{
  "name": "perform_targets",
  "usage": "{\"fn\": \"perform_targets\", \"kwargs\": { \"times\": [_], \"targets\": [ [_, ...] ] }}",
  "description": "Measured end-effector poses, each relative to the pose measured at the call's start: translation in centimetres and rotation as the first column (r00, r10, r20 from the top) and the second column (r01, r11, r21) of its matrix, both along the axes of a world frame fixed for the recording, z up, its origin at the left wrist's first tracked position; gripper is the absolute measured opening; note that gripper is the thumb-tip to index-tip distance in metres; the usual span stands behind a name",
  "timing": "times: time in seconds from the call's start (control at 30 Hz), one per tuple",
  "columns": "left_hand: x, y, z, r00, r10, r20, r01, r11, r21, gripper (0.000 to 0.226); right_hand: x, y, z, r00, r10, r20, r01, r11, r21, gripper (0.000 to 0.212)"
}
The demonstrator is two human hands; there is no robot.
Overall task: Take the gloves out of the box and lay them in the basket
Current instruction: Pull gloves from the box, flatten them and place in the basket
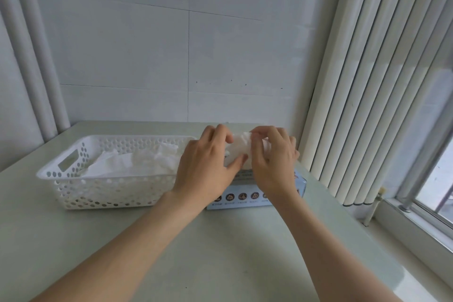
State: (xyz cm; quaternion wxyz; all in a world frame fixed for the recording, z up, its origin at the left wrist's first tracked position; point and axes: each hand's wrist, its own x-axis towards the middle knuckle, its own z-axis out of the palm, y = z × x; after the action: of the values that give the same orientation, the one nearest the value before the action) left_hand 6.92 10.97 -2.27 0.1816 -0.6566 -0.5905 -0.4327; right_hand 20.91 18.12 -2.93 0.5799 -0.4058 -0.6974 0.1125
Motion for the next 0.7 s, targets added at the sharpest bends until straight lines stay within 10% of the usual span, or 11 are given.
{"fn": "perform_targets", "kwargs": {
  "times": [0.3,0.7],
  "targets": [
    [-1.0,0.6,0.0,0.993,-0.025,0.118,0.028,0.999,-0.025,0.02,-0.1,-1.2,0.5,0.978,0.191,-0.078,-0.198,0.977,-0.082,0.016],
    [-0.2,0.0,-0.4,0.967,0.06,-0.249,-0.108,0.977,-0.183,0.031,1.0,-0.2,1.4,0.894,0.049,-0.446,-0.11,0.988,-0.112,0.015]
  ]
}}
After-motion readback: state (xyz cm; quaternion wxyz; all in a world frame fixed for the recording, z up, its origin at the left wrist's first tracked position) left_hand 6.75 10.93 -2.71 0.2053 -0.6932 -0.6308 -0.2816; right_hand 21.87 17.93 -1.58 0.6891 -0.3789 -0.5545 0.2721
